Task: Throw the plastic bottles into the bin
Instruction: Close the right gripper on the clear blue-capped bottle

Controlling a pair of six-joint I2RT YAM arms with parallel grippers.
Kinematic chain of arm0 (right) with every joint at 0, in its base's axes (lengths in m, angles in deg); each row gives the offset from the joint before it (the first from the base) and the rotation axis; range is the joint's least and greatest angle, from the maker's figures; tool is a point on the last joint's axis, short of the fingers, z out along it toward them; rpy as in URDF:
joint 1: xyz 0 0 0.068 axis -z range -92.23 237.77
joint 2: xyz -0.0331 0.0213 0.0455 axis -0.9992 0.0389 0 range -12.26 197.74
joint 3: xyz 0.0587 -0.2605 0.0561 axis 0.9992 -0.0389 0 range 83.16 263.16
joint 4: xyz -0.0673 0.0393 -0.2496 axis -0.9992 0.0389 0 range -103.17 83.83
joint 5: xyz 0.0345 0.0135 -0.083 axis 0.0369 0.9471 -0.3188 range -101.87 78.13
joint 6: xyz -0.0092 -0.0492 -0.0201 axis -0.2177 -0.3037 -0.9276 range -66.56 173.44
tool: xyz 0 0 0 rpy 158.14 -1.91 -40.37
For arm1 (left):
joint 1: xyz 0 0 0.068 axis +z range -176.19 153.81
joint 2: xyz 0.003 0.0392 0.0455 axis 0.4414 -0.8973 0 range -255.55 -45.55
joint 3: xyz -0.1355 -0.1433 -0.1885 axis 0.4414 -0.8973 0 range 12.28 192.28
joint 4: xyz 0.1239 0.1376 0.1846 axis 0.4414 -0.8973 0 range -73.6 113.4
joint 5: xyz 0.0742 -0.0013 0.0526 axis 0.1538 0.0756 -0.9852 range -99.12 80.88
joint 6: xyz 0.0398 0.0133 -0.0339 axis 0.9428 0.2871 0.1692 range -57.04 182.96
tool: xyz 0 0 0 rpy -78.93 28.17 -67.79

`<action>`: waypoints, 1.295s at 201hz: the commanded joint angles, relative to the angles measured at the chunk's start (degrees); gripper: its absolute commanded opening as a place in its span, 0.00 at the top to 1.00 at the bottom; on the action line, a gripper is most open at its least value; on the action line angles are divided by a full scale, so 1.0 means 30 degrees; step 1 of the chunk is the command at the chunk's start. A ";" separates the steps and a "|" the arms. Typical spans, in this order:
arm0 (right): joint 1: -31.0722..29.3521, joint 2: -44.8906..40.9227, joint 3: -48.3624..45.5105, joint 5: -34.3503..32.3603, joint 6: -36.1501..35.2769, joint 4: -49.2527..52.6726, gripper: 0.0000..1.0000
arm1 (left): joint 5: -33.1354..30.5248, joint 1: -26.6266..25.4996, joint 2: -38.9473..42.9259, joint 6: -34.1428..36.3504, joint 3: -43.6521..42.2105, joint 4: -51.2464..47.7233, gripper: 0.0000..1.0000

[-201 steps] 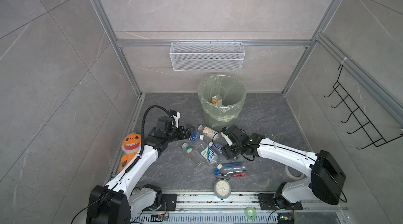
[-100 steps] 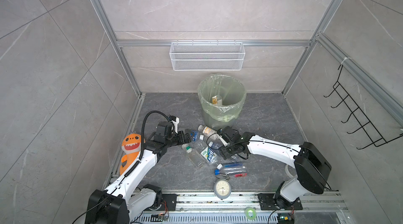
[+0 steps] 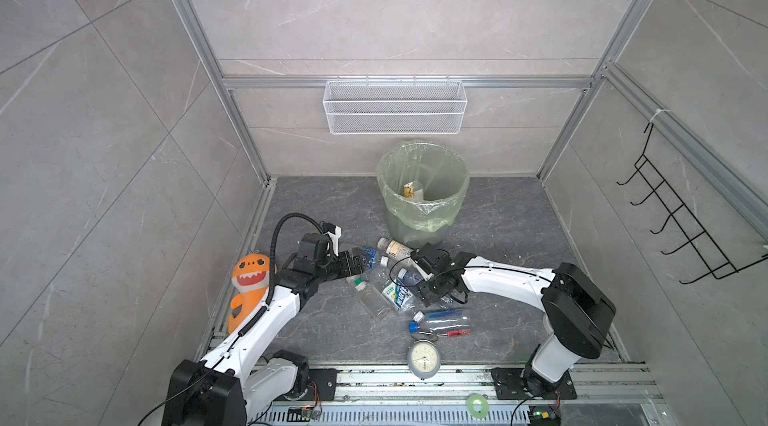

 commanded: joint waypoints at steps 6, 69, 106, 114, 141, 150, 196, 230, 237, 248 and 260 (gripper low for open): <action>-0.0146 0.0551 0.0528 -0.0609 -0.0472 -0.0155 0.27 | 0.0165 0.0058 0.0015 -0.0230 -0.0055 0.0639 0.00; -0.0175 0.0345 0.0473 -0.1170 -0.1076 -0.0092 0.35 | 0.0202 0.0052 -0.0281 -0.0262 -0.0018 0.0873 0.00; -0.0387 -0.0418 0.0472 -0.1123 -0.1606 0.0122 0.41 | 0.0318 0.0059 -0.0507 -0.0361 0.0005 0.1077 0.00; -0.0479 -0.0639 0.0473 -0.1163 -0.1707 0.0180 0.41 | 0.0385 0.0052 -0.0565 -0.0352 0.0012 0.1082 0.00; -0.0874 -0.1487 0.0356 -0.1462 -0.1892 0.0250 0.41 | 0.0426 0.0059 -0.0638 -0.0406 0.0026 0.1157 0.00; -0.1024 -0.1821 0.0320 -0.1606 -0.1864 0.0256 0.42 | 0.0438 0.0059 -0.0639 -0.0406 0.0060 0.1174 0.01; -0.1688 -0.3893 -0.0052 -0.2458 -0.1632 0.0507 0.42 | 0.0438 0.0036 -0.0517 -0.0372 0.0086 0.1057 0.00; -0.1976 -0.5731 -0.0793 -0.2583 -0.1342 0.0149 0.42 | 0.0458 0.0059 -0.0456 -0.0354 0.0122 0.0901 0.01; -0.2015 -0.6130 -0.0965 -0.2613 -0.1254 0.0059 0.42 | 0.0489 0.0036 -0.0441 -0.0344 0.0115 0.0891 0.01; -0.2048 -0.6794 -0.1299 -0.2675 -0.1107 -0.0114 0.42 | 0.0483 0.0057 -0.0416 -0.0347 0.0085 0.0841 0.00; -0.2043 -0.7551 -0.1712 -0.2686 -0.0995 -0.0361 0.42 | 0.0497 0.0044 -0.0381 -0.0313 0.0100 0.0774 0.00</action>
